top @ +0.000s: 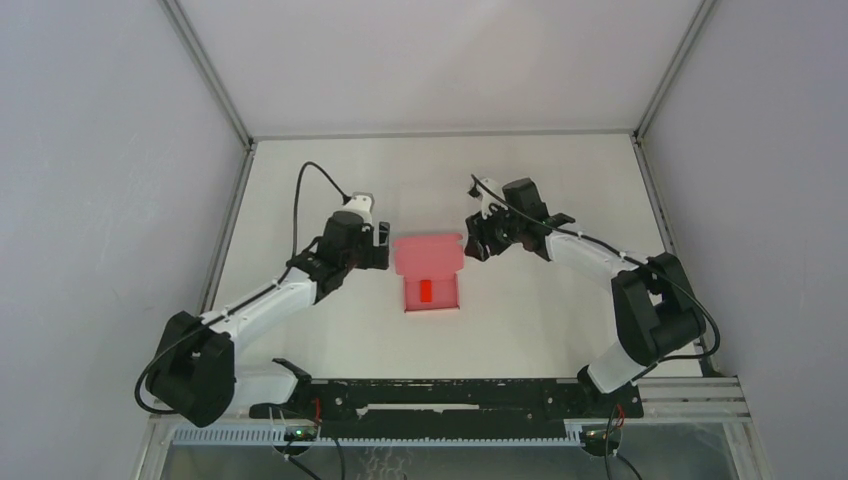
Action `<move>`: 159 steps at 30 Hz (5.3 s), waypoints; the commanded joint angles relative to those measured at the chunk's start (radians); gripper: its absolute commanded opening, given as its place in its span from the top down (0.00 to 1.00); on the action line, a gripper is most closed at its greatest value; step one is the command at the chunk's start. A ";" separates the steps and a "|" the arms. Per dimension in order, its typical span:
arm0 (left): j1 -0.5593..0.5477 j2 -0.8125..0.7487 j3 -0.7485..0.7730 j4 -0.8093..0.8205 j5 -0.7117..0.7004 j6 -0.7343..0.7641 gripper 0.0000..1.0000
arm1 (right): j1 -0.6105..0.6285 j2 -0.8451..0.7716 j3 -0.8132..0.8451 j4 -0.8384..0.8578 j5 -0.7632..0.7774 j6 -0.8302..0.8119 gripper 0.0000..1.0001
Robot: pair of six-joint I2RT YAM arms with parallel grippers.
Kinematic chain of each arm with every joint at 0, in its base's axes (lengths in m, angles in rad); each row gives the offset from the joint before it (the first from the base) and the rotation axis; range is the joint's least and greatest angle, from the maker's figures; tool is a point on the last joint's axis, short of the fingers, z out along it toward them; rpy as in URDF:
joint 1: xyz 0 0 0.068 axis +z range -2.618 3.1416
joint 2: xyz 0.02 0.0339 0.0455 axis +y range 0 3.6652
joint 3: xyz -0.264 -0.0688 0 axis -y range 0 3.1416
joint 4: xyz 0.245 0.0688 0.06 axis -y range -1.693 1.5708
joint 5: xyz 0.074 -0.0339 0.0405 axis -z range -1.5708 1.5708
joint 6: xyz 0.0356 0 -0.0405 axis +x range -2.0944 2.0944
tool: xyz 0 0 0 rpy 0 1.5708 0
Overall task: Fold the paper box
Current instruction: Close the paper box at the center of the board.
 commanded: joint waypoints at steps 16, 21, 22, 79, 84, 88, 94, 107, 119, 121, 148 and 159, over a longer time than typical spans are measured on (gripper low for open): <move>0.081 0.130 0.149 0.058 0.399 0.146 0.13 | -0.064 0.124 0.121 0.060 -0.322 -0.133 0.41; 0.087 0.126 0.148 0.049 0.409 0.152 0.14 | -0.064 0.133 0.120 0.064 -0.331 -0.133 0.49; 0.088 0.128 0.148 0.047 0.411 0.153 0.14 | -0.064 0.135 0.121 0.065 -0.335 -0.133 0.50; 0.121 0.141 0.160 0.008 0.493 0.178 0.45 | -0.010 0.176 0.184 -0.041 -0.331 -0.172 0.79; 0.149 0.162 0.163 0.027 0.549 0.189 0.48 | -0.009 0.168 0.183 -0.046 -0.338 -0.181 0.80; 0.190 0.185 0.169 0.055 0.632 0.190 0.52 | -0.004 0.164 0.184 -0.056 -0.342 -0.190 0.81; 0.200 0.226 0.198 0.067 0.695 0.204 0.52 | 0.004 0.160 0.183 -0.064 -0.352 -0.198 0.81; 0.202 0.234 0.190 0.043 0.776 0.228 0.54 | 0.010 0.164 0.184 -0.067 -0.349 -0.202 0.82; 0.203 0.240 0.170 0.028 0.762 0.226 0.58 | 0.009 0.164 0.183 -0.068 -0.343 -0.203 0.83; 0.203 0.242 0.171 0.027 0.765 0.227 0.59 | 0.010 0.165 0.184 -0.068 -0.346 -0.202 0.82; 0.203 0.264 0.174 -0.003 0.784 0.232 0.81 | 0.009 0.162 0.183 -0.075 -0.340 -0.206 0.83; 0.201 0.270 0.181 -0.006 0.815 0.227 0.86 | 0.011 0.159 0.183 -0.069 -0.338 -0.204 0.83</move>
